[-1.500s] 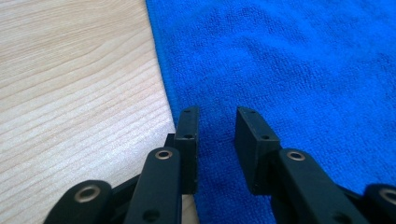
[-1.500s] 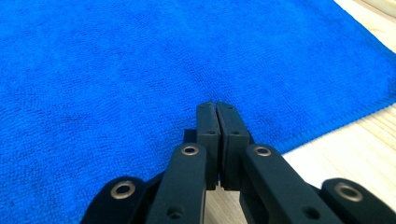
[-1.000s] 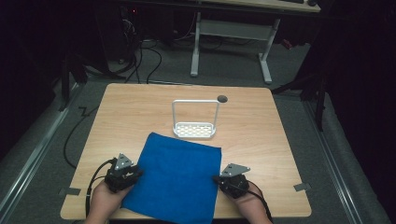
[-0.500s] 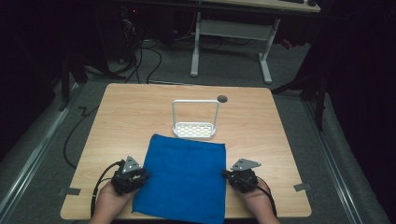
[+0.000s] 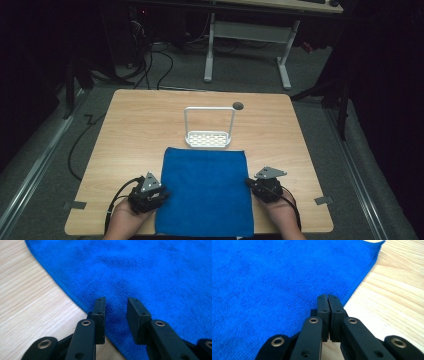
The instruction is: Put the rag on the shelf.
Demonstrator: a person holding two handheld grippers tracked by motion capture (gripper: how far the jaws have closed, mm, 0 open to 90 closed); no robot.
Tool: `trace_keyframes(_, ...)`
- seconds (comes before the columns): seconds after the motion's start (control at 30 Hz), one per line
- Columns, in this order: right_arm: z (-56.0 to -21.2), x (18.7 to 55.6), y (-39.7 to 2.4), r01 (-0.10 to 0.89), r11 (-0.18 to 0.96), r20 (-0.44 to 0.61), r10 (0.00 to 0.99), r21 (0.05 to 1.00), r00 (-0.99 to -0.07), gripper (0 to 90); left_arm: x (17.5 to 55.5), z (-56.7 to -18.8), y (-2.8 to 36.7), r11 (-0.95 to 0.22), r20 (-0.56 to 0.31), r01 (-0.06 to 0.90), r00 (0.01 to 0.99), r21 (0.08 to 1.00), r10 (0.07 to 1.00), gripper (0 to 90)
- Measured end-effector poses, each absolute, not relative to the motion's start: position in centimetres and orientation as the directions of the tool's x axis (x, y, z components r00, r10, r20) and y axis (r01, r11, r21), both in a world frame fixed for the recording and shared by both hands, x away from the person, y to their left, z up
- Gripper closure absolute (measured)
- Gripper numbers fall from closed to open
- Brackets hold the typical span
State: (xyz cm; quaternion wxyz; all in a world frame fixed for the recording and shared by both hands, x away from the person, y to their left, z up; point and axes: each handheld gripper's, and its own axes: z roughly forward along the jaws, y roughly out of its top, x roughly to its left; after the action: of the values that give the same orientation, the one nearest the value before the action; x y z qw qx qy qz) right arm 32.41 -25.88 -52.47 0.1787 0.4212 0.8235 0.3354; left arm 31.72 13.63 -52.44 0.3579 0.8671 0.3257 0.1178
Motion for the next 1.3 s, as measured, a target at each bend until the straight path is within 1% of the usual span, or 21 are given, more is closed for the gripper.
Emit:
trace_keyframes(0.27,-52.4,32.7,-26.7,0.581,0.418,-0.033,0.829,0.698,-0.558,89.2,31.5,-52.5,12.7,-0.525,-0.06,0.473,0.781,0.707,0.622,68.0)
trace_keyframes(0.47,-52.4,32.8,-27.1,0.584,0.413,-0.034,0.835,0.699,-0.55,88.5,31.3,-52.5,12.0,-0.543,-0.048,0.451,0.798,0.708,0.601,66.5)
trace_keyframes(0.57,-52.3,32.7,-27.1,0.585,0.41,-0.03,0.835,0.7,-0.55,83.8,31.5,-52.5,12.3,-0.533,-0.053,0.46,0.79,0.71,0.611,65.8)
trace_keyframes(0.67,-52.0,32.7,-27.4,0.584,0.369,0.002,0.844,0.723,-0.536,78.7,31.9,-52.3,13.2,-0.49,-0.056,0.473,0.758,0.732,0.649,62.0)
trace_keyframes(0.73,-51.8,32.7,-27.8,0.578,0.332,0.031,0.849,0.746,-0.528,73.5,32.5,-52.3,14.0,-0.433,-0.077,0.494,0.721,0.754,0.688,59.4)
trace_keyframes(0.87,-51.9,32.7,-28.1,0.564,0.304,0.045,0.853,0.768,-0.521,61.1,34.6,-52.6,15.1,-0.321,-0.121,0.53,0.639,0.785,0.76,56.7)
trace_keyframes(0.97,-52.0,32.7,-27.9,0.554,0.313,0.022,0.857,0.771,-0.515,53.8,36.4,-52.8,14.8,-0.313,-0.098,0.539,0.602,0.782,0.792,55.4)
trace_keyframes(1.1,-51.9,32.6,-27.8,0.532,0.311,0.018,0.851,0.787,-0.524,49.9,38.7,-52.9,13.6,-0.316,-0.065,0.532,0.578,0.785,0.813,55.5)
trace_keyframes(1.27,-51.9,32.5,-27.8,0.531,0.304,0.03,0.848,0.791,-0.53,48.7,41.7,-53.1,11.8,-0.323,-0.034,0.546,0.544,0.773,0.839,55.6)
trace_keyframes(1.3,-51.9,32.5,-27.8,0.531,0.304,0.03,0.848,0.791,-0.53,48.7,41.7,-53.1,11.8,-0.323,-0.034,0.546,0.544,0.773,0.839,55.6)
